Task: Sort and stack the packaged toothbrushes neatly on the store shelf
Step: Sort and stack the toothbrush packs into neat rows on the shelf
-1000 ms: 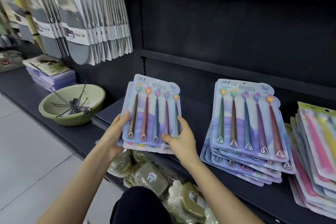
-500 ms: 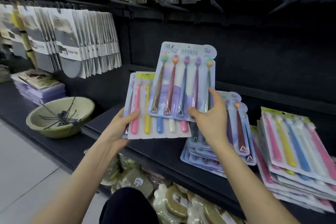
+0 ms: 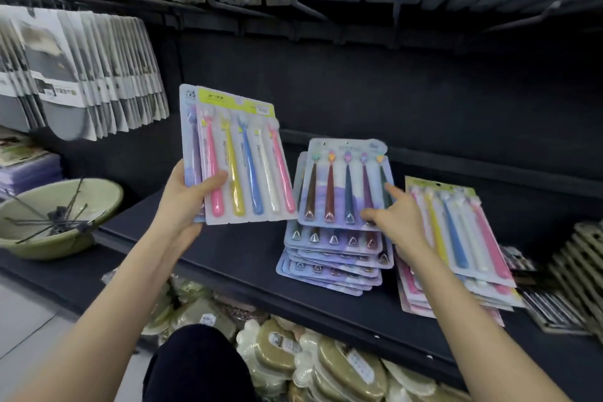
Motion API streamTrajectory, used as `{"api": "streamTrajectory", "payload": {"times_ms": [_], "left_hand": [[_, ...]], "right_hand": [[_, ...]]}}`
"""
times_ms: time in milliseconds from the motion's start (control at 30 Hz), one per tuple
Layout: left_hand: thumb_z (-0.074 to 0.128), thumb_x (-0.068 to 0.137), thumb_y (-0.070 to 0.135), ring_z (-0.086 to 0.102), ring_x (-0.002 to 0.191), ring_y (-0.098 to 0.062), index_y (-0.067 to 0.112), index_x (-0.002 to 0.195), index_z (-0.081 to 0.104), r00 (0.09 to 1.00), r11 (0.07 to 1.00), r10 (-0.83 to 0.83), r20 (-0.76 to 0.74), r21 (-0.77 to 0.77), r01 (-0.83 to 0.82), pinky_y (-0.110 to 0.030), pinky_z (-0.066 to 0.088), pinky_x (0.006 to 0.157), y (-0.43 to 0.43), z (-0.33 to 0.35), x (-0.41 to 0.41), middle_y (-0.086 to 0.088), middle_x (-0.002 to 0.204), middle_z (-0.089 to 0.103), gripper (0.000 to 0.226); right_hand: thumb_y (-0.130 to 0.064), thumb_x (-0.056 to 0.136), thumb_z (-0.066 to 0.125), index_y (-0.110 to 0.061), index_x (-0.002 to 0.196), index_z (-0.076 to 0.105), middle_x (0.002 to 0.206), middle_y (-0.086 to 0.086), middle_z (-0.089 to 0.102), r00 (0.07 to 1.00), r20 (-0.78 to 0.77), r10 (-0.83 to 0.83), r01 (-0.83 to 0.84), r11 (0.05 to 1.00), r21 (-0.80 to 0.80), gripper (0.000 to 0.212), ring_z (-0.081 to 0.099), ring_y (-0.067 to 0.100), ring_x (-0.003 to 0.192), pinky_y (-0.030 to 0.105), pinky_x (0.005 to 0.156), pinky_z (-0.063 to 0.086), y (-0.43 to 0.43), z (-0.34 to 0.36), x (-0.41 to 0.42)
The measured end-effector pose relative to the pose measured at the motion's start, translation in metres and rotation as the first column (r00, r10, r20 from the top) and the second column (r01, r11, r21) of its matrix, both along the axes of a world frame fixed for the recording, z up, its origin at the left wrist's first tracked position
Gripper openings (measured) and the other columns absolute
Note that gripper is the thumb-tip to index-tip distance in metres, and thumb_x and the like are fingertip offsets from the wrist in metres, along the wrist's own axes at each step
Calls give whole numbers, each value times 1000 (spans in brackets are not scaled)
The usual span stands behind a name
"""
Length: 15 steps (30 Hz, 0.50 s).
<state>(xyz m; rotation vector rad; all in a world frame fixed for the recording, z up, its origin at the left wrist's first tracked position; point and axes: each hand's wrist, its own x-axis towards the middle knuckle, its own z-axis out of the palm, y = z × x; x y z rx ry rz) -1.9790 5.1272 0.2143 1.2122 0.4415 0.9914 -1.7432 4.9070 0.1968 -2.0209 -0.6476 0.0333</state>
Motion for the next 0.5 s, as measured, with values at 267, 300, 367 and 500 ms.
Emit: {"api": "streamTrajectory", "payload": {"times_ms": [267, 300, 367, 500], "left_hand": [[70, 81, 10, 72, 89, -20, 22, 109, 62, 999, 997, -47, -3, 56, 47, -32, 57, 60, -12, 14, 0, -3, 105, 72, 31], [70, 81, 11, 72, 86, -19, 23, 107, 63, 998, 997, -67, -1, 45, 67, -31, 57, 58, -17, 15, 3, -4, 104, 73, 29], [73, 77, 15, 72, 82, -19, 21, 108, 64, 993, 992, -119, -11, 27, 119, -29, 56, 55, -29, 15, 13, -7, 102, 73, 32], [79, 71, 18, 66, 103, -33, 17, 116, 61, 970, 971, -237, -48, -29, 236, -52, 50, 88, -56, 10, 38, -11, 112, 70, 49]], "right_hand": [[-66, 85, 47, -32, 145, 37, 136, 14, 47, 928, 355, 112, 119, 815, -567, 70, 41, 33, 125, 37, 96, 36, 1, -26, 5], [-67, 87, 44, -33, 147, 35, 141, 14, 42, 931, 343, 129, 107, 799, -591, 69, 38, 33, 129, 39, 100, 35, -1, -24, 4], [-63, 92, 39, -32, 146, 36, 147, 14, 36, 937, 332, 111, 99, 825, -556, 63, 34, 33, 134, 40, 105, 32, -6, -17, -3], [-46, 98, 41, -31, 103, 63, 99, -5, 62, 994, -15, 108, -106, 989, 101, 27, 56, 19, 99, 22, 80, 44, -28, 13, -29]]}}
